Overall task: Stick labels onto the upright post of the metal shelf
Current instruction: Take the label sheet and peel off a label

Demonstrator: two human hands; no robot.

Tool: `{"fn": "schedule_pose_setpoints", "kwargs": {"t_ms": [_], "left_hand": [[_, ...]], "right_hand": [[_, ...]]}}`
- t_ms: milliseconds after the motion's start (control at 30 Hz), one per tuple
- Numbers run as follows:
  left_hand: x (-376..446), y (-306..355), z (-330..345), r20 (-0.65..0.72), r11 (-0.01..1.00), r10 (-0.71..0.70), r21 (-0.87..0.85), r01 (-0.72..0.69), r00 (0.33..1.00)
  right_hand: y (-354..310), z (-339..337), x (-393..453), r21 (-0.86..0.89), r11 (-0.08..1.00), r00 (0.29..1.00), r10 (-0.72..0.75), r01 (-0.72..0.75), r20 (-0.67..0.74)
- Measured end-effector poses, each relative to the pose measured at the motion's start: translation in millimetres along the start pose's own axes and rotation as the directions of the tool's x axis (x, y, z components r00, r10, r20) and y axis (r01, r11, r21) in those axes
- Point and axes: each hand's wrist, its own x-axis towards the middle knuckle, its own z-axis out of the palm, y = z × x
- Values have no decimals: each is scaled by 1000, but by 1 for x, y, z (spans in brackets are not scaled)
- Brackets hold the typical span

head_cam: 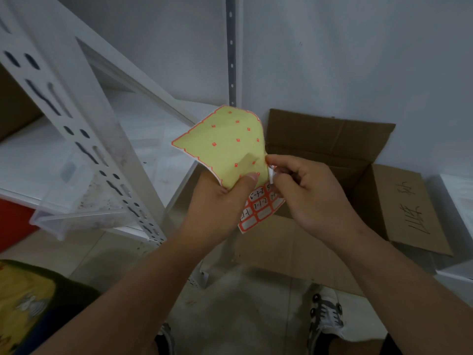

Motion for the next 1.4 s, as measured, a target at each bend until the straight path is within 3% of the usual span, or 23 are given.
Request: {"fn": "schedule_pose_setpoints", "kwargs": {"t_ms": [200, 400, 467, 633, 767, 867, 1000, 1133, 1400], "left_hand": [[4, -1, -1, -78, 984, -168, -65, 163, 983], [3, 2, 0, -84, 981, -192, -34, 190, 978], [2, 3, 0, -87, 978, -209, -45, 205, 974], [2, 5, 0, -110, 968, -245, -79, 237, 963], [1, 6, 0, -110, 970, -243, -60, 238, 964], [1, 7, 0, -109, 970, -242, -58, 237, 964], [1, 7, -1, -99, 964, -262, -68, 256, 960], [3, 6, -3, -80, 951, -302, -100, 294, 950], [10, 2, -5, -84, 895, -398, -254, 367, 913]], "right_hand": [[5, 2, 3, 178, 983, 992, 72, -53, -101], [0, 6, 0, 126, 991, 995, -20, 32, -93], [-1, 7, 0, 76, 996, 995, -33, 40, -91], [12, 11, 4, -264, 955, 965, -186, 134, -183], [12, 14, 2, -367, 899, 891, -352, 238, -285], [11, 14, 2, -377, 883, 875, -397, 280, -279], [10, 12, 2, -265, 930, 914, -320, 253, -250], [5, 7, 1, 4, 995, 963, -98, 103, -253], [1, -2, 2, 328, 944, 973, 104, -32, -207]]}}
